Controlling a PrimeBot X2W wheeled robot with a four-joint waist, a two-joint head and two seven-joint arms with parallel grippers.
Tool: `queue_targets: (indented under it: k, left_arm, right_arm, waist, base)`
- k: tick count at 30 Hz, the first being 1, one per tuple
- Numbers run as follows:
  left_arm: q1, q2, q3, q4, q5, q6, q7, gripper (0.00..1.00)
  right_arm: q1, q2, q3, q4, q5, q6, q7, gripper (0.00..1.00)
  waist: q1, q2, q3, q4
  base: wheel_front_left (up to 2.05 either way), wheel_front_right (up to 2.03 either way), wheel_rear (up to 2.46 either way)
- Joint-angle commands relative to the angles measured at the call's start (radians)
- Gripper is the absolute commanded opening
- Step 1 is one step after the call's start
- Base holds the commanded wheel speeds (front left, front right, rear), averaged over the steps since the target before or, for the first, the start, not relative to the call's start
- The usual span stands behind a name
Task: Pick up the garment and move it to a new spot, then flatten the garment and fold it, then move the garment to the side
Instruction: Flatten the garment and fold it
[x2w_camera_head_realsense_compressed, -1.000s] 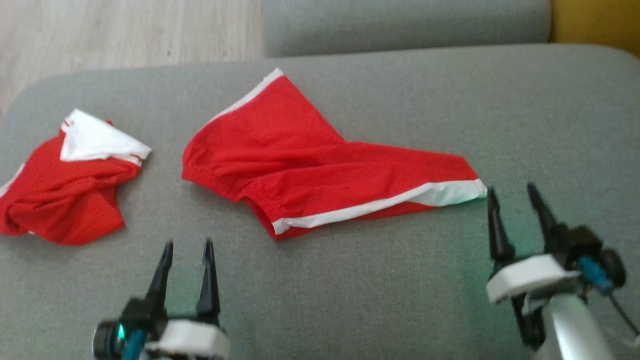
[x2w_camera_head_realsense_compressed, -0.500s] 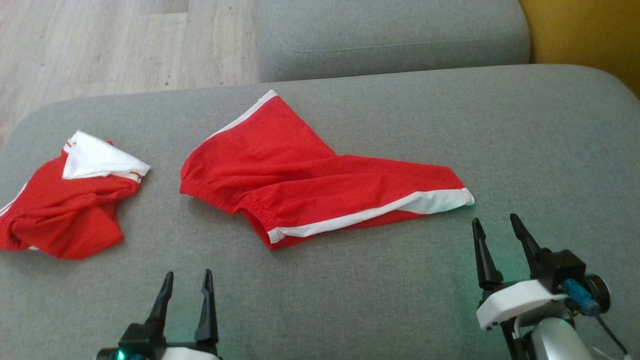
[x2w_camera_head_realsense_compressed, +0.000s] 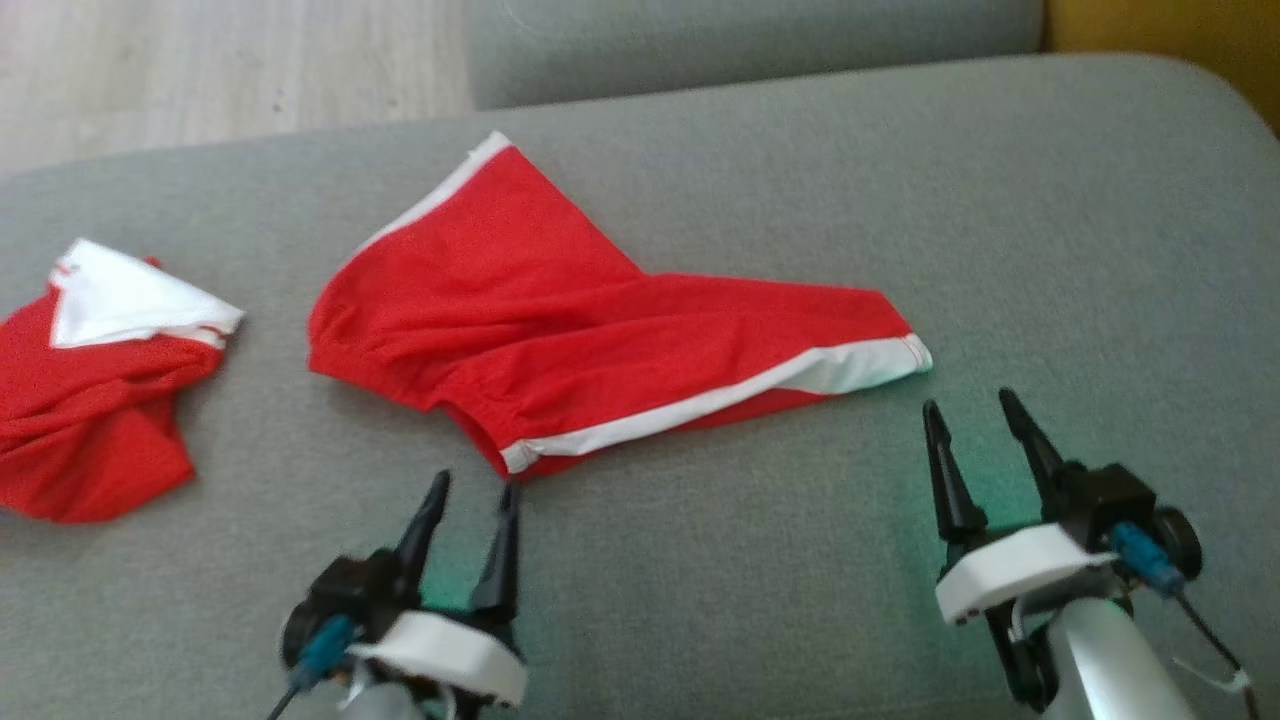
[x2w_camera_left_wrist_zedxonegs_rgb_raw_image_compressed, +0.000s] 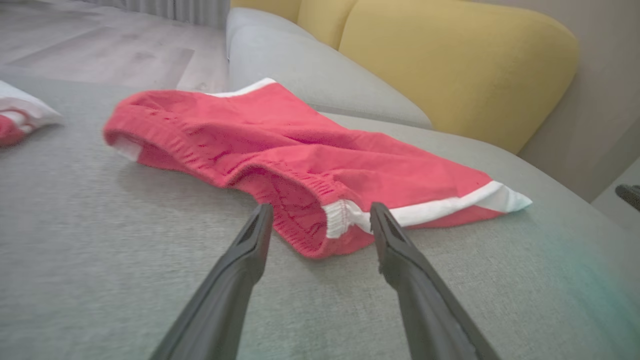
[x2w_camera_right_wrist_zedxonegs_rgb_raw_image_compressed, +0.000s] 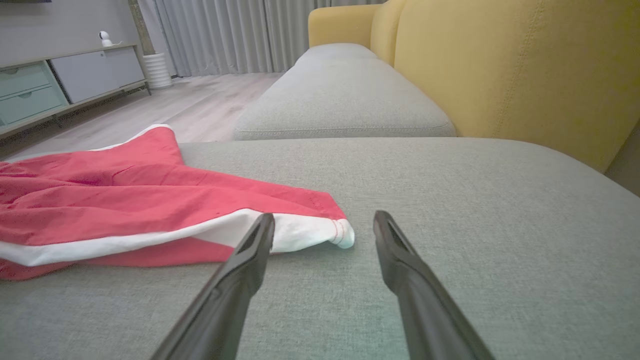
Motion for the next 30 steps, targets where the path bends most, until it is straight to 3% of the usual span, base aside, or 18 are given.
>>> queue_targets:
  k: [1,9,21,30]
  left_arm:
    - [-0.040,0.002,0.012,-0.013,-0.006,-0.004,-0.005,1.00]
    - [-0.145,0.024,-0.117,0.073,-0.097,-0.005,-0.005,1.00]
    - [-0.130,0.026,-0.004,0.019,-0.065,-0.006,-0.005,1.00]
    - [-0.139,0.019,-0.024,0.040,-0.070,-0.006,-0.005,1.00]
  right_arm:
    - [-0.042,-0.003,0.024,-0.033,-0.001,0.007,-0.006,1.00]
    - [-0.072,-0.003,0.025,-0.047,-0.003,0.007,-0.006,1.00]
    - [-0.075,-0.003,0.018,-0.055,0.007,0.007,-0.006,1.00]
    - [-0.090,-0.003,0.035,-0.057,0.014,0.007,-0.006,1.00]
  waist:
    - [-0.0001,0.0000,0.023,-0.020]
    - [-0.0001,0.0000,0.083,-0.053]
    - [-0.0001,0.0000,0.099,-0.058]
    - [-0.0001,0.0000,0.111,-0.071]
  base:
    - [0.00,0.00,0.00]
    - [0.00,0.00,0.00]
    - [0.00,0.00,0.00]
    - [0.00,0.00,0.00]
